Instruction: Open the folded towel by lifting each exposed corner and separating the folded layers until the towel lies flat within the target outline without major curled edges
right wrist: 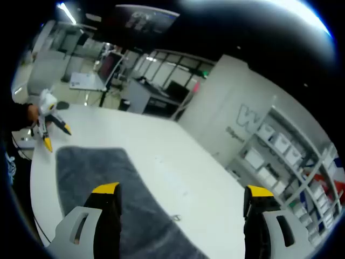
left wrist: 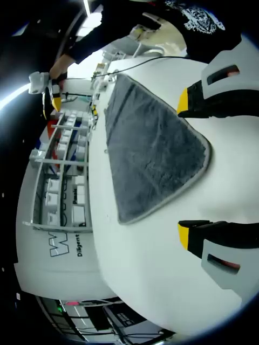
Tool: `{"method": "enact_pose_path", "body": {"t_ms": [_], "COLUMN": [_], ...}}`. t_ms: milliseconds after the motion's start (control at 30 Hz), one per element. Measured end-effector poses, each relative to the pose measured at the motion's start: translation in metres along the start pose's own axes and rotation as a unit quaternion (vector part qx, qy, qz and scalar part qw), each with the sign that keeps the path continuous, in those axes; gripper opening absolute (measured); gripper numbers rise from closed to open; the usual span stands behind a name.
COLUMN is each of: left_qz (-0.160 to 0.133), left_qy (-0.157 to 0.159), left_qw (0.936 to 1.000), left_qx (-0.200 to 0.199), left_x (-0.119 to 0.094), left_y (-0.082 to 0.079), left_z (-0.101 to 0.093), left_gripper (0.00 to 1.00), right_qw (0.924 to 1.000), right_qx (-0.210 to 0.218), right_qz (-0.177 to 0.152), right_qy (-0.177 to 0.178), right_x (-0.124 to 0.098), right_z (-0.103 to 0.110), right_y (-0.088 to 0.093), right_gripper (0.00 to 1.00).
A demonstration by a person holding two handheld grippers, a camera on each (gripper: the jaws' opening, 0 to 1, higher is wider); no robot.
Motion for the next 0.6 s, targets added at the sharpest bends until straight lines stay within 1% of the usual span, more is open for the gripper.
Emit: {"method": "enact_pose_path", "body": {"t_ms": [67, 133, 233, 267, 333, 400, 467, 600], "left_qz": [0.001, -0.005, 0.002, 0.003, 0.01, 0.017, 0.019, 0.03], "left_qy": [0.0, -0.013, -0.005, -0.002, -0.003, -0.004, -0.006, 0.002], "left_qw": [1.0, 0.9999, 1.0, 1.0, 0.9999, 0.9998, 0.9998, 0.9995], "left_qx": [-0.001, 0.002, 0.002, 0.001, 0.003, 0.003, -0.005, -0.015], "left_x": [0.001, 0.004, 0.005, 0.006, 0.008, 0.01, 0.011, 0.013], "left_y": [0.0, -0.002, -0.002, -0.002, 0.0, 0.002, 0.004, 0.009], "left_z": [-0.003, 0.003, 0.004, 0.009, 0.011, 0.012, 0.013, 0.01], "left_gripper": [0.73, 0.74, 0.68, 0.65, 0.63, 0.64, 0.68, 0.64], "right_qw": [0.9999, 0.9995, 0.9991, 0.9987, 0.9978, 0.9964, 0.9953, 0.9936], "right_qx": [-0.004, -0.017, -0.027, -0.031, -0.036, -0.048, -0.057, -0.065], "right_qz": [0.006, 0.018, 0.024, 0.027, 0.034, 0.046, 0.052, 0.057], "right_qy": [-0.009, -0.018, -0.023, -0.029, -0.044, -0.053, -0.058, -0.072], "right_x": [0.005, 0.009, 0.015, 0.018, 0.025, 0.034, 0.041, 0.056], "right_z": [-0.002, -0.002, -0.003, -0.003, -0.002, 0.001, 0.002, 0.003], "right_y": [-0.005, -0.011, -0.02, -0.024, -0.03, -0.037, -0.043, -0.055], "right_gripper": [0.94, 0.9, 0.89, 0.89, 0.9, 0.91, 0.9, 0.89]}}
Point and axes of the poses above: the point that each gripper's makers call its tool centre point, and the gripper's own axes: x roughly forward along the fingers, z roughly to its left, y roughly out of its underside, the point moved 10 cm from there along -x, roughly backward along the fingers, and after that the axes turned 15 degrees about -y, right-handed, at the moved point
